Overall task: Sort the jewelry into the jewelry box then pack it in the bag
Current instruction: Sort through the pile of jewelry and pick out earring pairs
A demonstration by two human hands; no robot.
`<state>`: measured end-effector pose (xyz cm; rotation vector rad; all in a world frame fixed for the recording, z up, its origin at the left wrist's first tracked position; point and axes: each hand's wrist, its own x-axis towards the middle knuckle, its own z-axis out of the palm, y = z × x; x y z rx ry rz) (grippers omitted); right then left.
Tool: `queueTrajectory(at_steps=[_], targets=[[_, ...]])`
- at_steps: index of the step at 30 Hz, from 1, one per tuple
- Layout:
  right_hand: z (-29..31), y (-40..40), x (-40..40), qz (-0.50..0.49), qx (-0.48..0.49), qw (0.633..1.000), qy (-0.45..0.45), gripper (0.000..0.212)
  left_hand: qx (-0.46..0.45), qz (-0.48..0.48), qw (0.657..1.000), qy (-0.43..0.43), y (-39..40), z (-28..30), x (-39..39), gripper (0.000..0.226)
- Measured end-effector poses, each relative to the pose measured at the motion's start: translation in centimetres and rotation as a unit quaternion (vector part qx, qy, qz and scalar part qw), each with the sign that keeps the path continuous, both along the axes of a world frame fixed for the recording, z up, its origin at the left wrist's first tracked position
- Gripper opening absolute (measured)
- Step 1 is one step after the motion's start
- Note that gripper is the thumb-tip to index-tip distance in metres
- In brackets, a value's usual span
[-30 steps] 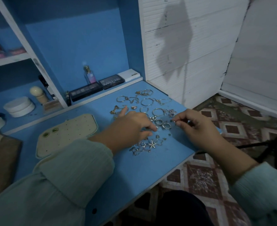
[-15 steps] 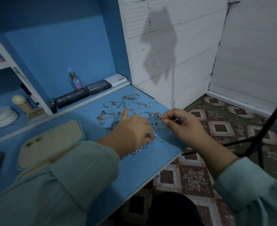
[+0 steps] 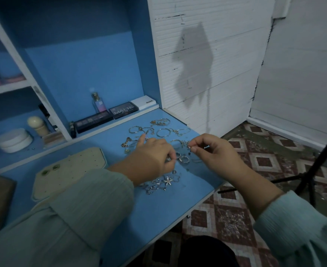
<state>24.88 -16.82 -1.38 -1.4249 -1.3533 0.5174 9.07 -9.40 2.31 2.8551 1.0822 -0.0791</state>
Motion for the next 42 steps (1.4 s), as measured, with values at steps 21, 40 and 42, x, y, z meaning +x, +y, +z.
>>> queueTrajectory(at_steps=[21, 40, 42], targets=[[3.9, 8.9, -14.2, 0.172, -0.088, 0.980, -0.056, 0.024, -0.030, 0.298, 0.920, -0.254, 6.5, 0.2, -17.3, 0.011], [2.5, 11.9, -17.8, 0.173, -0.165, 0.971, -0.018, 0.021, 0.004, 0.324, 0.925, -0.197, 8.2, -1.1, -20.4, 0.008], [2.7, 11.8, -17.9, 0.163, -0.155, 0.974, 0.011, 0.020, 0.021, 0.325, 0.922, -0.208, 8.0, -0.5, -20.3, 0.009]])
